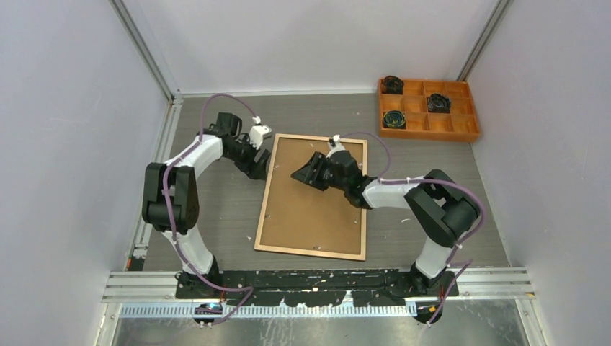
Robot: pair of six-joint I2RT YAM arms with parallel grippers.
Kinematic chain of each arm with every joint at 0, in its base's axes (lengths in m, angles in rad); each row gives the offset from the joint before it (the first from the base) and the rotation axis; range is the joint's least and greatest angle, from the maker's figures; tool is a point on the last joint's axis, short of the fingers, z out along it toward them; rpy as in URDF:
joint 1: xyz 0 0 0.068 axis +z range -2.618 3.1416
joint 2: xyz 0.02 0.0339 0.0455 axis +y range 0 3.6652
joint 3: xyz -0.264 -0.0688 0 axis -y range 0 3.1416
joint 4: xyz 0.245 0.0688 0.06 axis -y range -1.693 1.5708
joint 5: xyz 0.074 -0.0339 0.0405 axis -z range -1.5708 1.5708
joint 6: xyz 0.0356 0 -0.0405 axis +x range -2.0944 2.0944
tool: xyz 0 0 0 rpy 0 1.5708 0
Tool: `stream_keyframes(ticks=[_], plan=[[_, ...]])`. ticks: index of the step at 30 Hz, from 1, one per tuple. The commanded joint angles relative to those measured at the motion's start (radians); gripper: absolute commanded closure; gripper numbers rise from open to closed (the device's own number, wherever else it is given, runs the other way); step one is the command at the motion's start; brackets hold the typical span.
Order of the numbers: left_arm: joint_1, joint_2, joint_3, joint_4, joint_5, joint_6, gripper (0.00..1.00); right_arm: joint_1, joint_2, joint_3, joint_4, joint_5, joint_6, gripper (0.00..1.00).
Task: Put the photo into the frame
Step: Install the photo frame item at the center of the board.
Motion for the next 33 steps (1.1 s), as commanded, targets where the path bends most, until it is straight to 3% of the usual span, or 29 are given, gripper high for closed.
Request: stream_keyframes(ticks=[1,15,33], plan=[[-0.002,0.050,0.040,-0.008,0.068,-0.040,0.26,-0.047,0.103,0.104,-0.008,-0.042,0.001,0.47],[-0.004,0.119,0.018,0.019,0.036,0.000,0.42,-0.041,0.392,0.384,-0.010,-0.090,0.083,0.54],[-0.004,0.111,-0.012,0.038,0.034,0.012,0.44,-0.008,0.475,0.525,-0.131,-0.021,0.090,0.61]])
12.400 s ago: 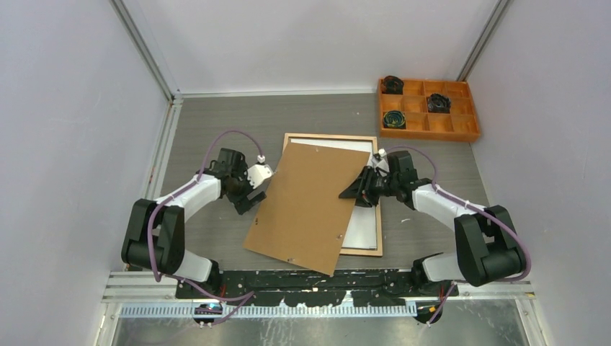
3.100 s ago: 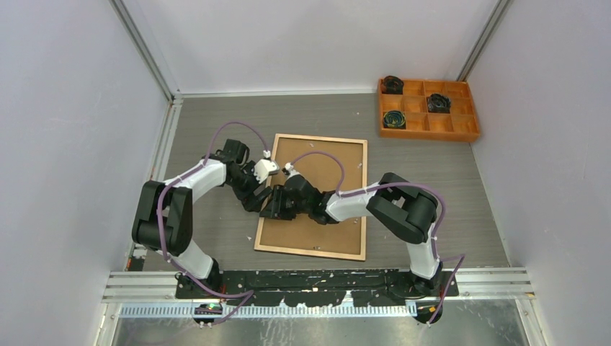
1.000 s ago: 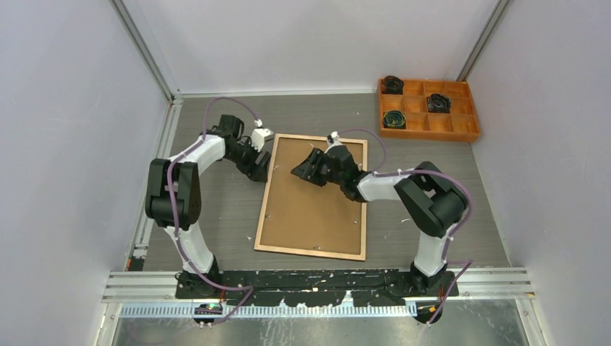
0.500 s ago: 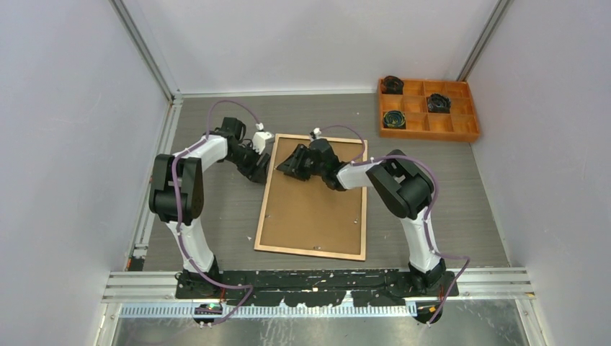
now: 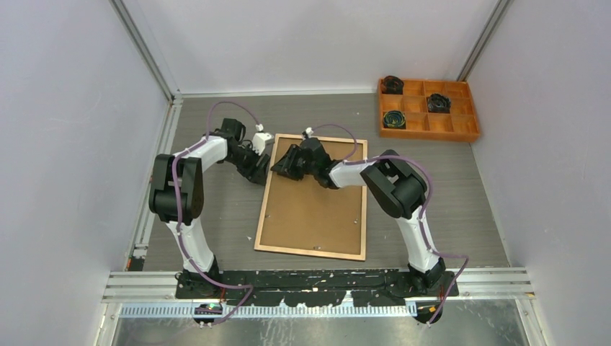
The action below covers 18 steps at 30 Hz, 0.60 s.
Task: Put the photo into the frame
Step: Install the photo frame item at the center of the board.
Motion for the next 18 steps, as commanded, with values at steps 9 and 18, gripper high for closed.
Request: stream_keyframes(ticks=[9,18], plan=[[-0.001,-0.016,-0.021,0.026,0.009,0.036,0.44,0.007,0.056,0.083,-0.019,0.044,0.008,0.62],[-0.002,-0.018,-0.021,0.025,0.009,0.040,0.44,0.008,0.066,0.097,-0.019,0.050,0.002,0.63]])
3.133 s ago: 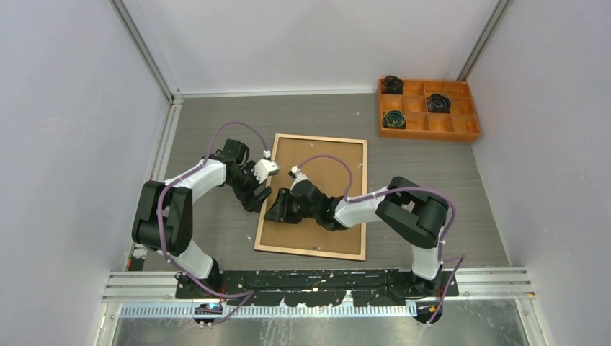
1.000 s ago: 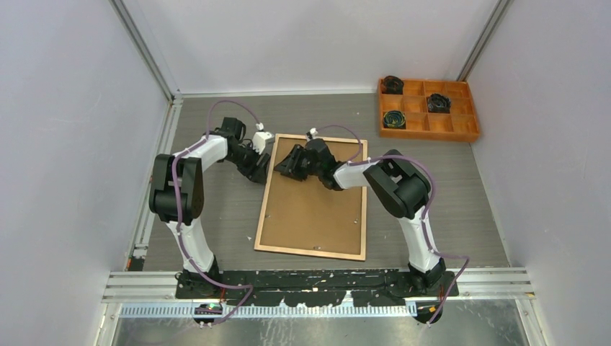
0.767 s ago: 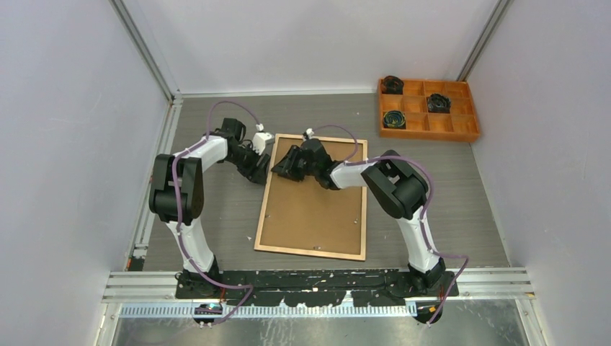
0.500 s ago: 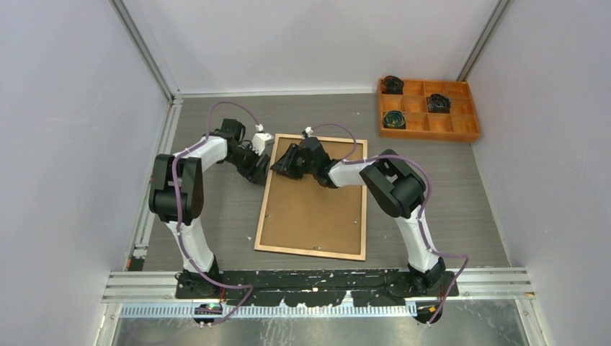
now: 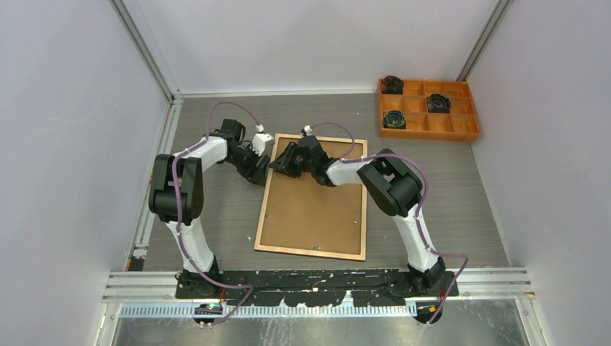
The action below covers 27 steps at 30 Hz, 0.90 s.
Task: Put the photo into the frame
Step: Install the photo frame item at the center of the board.
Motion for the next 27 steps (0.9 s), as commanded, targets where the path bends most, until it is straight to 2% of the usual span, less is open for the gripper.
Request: stream_keyframes(ticks=[1,8,12,15,20,23,27], plan=[[-0.003,-0.018,-0.011,0.017,0.009,0.018,0.44,0.005,0.015,0.030,-0.014,0.036,-0.012,0.63],[-0.003,-0.024,-0.012,0.007,0.005,0.024,0.44,0.005,0.006,0.042,-0.023,0.029,-0.032,0.63],[-0.001,-0.051,-0.009,-0.021,-0.006,0.043,0.43,0.004,-0.041,0.022,0.008,-0.019,-0.022,0.59],[0.004,-0.086,0.004,-0.059,-0.023,0.068,0.41,-0.006,-0.110,-0.002,0.027,-0.067,-0.007,0.53],[0.017,-0.155,0.011,-0.119,-0.053,0.109,0.35,-0.043,-0.276,-0.098,0.018,-0.091,-0.009,0.36],[0.016,-0.184,-0.028,-0.116,-0.079,0.132,0.34,-0.080,-0.404,-0.178,-0.079,-0.045,-0.051,0.31],[-0.007,-0.215,-0.124,-0.071,-0.133,0.153,0.34,-0.169,-0.591,-0.288,-0.296,0.094,-0.112,0.20]])
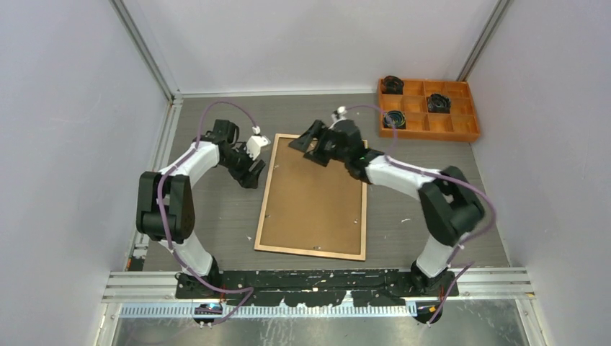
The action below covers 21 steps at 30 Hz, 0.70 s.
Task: Put the photo into the frame
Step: Install the photo frame item at the center of the board.
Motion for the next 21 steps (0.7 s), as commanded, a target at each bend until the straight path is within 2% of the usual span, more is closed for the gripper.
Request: stream_keyframes(ticks=[1,4,6,11,21], plan=[[-0.031,-0.051,-0.105,0.022,-0.080,0.057,0.34,-0.100,-0.213,-0.091,-0.253,0.184,-0.106,0.18],[-0.069,-0.078,-0.170,0.066,-0.133,0.078,0.33,-0.155,-0.345,-0.137,-0.439,0.377,-0.198,0.11],[-0.084,-0.091,-0.194,0.075,-0.144,0.083,0.33,-0.194,-0.399,-0.181,-0.480,0.438,-0.230,0.09],[-0.107,-0.116,-0.223,0.081,-0.159,0.085,0.33,-0.284,-0.415,-0.255,-0.476,0.438,-0.246,0.08],[-0.142,-0.176,-0.297,0.079,-0.184,0.112,0.33,-0.319,-0.238,-0.259,-0.389,0.411,-0.253,0.07]])
